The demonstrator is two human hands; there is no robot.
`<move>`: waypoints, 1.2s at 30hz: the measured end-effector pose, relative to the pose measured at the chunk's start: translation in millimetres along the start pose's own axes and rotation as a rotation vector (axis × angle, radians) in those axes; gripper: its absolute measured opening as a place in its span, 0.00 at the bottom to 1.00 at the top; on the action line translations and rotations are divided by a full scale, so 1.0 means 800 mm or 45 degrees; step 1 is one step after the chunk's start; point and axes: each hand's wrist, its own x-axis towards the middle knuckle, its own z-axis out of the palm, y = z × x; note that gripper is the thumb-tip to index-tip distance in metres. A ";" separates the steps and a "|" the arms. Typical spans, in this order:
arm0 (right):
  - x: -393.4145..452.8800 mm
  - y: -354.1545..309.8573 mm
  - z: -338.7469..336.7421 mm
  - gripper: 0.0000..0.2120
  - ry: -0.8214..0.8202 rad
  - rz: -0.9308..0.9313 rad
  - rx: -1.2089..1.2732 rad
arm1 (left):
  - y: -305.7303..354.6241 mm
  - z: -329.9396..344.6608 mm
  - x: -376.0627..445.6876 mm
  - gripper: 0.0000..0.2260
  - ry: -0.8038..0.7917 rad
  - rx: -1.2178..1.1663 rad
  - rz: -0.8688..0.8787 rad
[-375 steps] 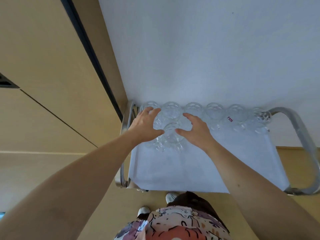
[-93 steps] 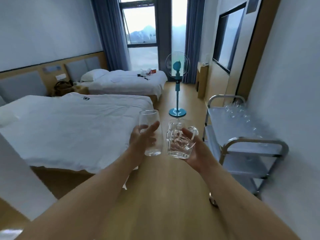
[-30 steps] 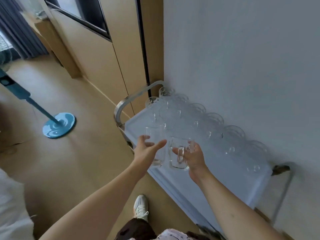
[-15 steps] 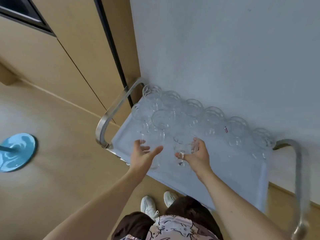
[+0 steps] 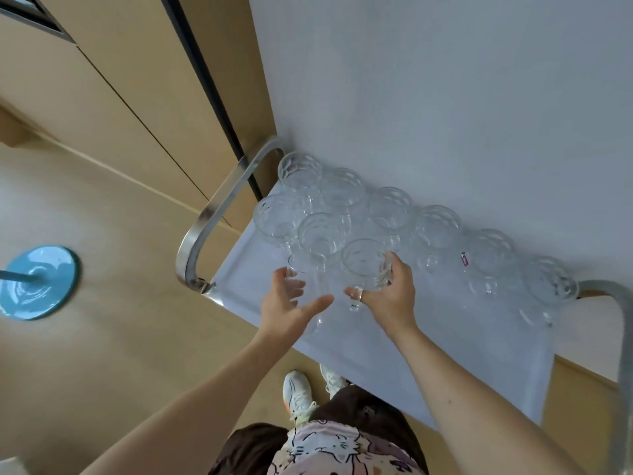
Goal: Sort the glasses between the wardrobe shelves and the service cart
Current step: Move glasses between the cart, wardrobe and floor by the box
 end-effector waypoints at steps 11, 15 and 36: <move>0.017 0.005 -0.011 0.56 -0.021 -0.057 -0.114 | -0.001 0.014 -0.003 0.39 -0.036 0.017 0.004; 0.022 -0.001 -0.016 0.57 0.036 -0.124 -0.357 | -0.002 0.017 -0.007 0.39 -0.047 0.038 0.000; -0.009 -0.017 -0.038 0.22 0.168 0.037 -0.258 | 0.008 0.017 -0.008 0.39 -0.226 0.161 0.095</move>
